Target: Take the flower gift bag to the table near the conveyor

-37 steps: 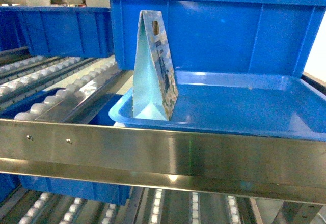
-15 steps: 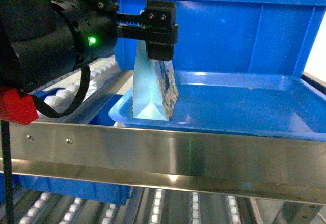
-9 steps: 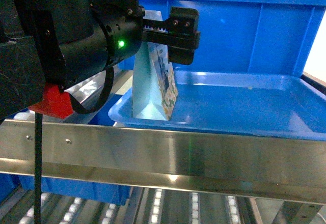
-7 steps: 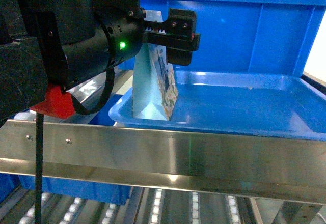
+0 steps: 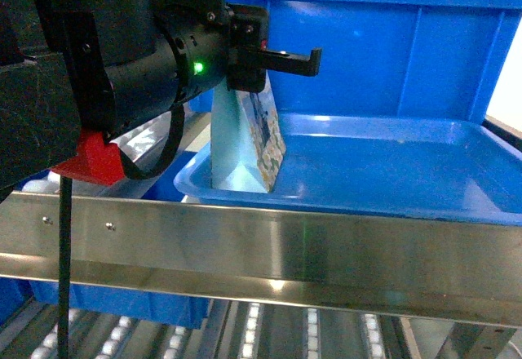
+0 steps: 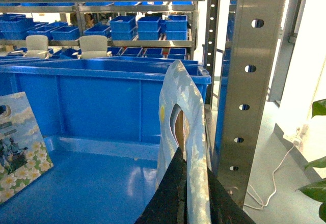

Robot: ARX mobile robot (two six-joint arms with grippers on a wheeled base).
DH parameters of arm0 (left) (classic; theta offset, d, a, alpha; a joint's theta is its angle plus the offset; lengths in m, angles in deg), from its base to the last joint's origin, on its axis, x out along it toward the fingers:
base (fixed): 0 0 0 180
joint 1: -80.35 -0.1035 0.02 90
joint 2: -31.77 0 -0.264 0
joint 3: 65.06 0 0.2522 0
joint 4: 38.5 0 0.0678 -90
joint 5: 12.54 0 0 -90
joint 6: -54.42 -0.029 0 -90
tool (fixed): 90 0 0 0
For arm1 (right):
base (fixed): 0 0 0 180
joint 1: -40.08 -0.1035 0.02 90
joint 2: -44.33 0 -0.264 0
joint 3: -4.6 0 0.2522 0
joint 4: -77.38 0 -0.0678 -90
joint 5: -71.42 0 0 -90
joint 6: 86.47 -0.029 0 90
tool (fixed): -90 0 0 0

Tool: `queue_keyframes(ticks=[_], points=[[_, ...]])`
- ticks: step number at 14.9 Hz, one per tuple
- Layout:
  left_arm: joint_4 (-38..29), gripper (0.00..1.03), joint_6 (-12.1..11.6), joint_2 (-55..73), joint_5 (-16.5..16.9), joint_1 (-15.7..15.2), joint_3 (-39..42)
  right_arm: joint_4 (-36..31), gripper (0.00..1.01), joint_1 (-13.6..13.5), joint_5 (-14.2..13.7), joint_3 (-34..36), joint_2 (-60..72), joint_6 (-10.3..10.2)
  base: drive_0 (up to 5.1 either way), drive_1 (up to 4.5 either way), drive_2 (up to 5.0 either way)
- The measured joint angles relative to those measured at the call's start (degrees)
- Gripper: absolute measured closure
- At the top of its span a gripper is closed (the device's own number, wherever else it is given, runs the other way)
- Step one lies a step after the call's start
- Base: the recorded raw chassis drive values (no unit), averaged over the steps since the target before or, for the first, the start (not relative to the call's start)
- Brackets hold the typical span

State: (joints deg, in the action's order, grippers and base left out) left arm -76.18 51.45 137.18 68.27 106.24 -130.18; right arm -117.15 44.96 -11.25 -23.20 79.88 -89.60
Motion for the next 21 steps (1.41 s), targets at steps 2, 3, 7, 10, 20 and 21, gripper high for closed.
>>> queue_keyframes(ticks=[2,3,7,10,20,21], points=[[0.13,1.01,0.94,0.00,-0.85,0.28,0.02,0.00,0.99,0.00,0.00,0.00,0.00,0.00,0.0,0.00,0.0],[0.07,1.01,1.07,0.00,-1.29,0.28,0.02,0.00,0.99,0.00,0.00,0.00,0.00,0.00,0.0,0.00,0.0],[-2.01,1.01,1.31,-0.61,-4.74,0.28,1.49,0.00,0.99,0.00,0.00,0.00,0.00,0.00,0.0,0.00,0.0],[-5.25,1.01,0.96,-4.83,-7.17,0.02,3.78,0.00,0.99,0.00,0.00,0.00,0.00,0.00,0.0,0.00,0.0],[-2.91,1.01,-2.03,-35.39,-8.39,-10.05,22.77,0.00,0.99,0.00,0.00,0.00,0.00,0.00,0.0,0.00,0.0],[-1.95,1.01,-2.01,-36.65,-8.41,-10.60,23.37,0.00,0.99,0.00,0.00,0.00,0.00,0.00,0.0,0.00,0.0]])
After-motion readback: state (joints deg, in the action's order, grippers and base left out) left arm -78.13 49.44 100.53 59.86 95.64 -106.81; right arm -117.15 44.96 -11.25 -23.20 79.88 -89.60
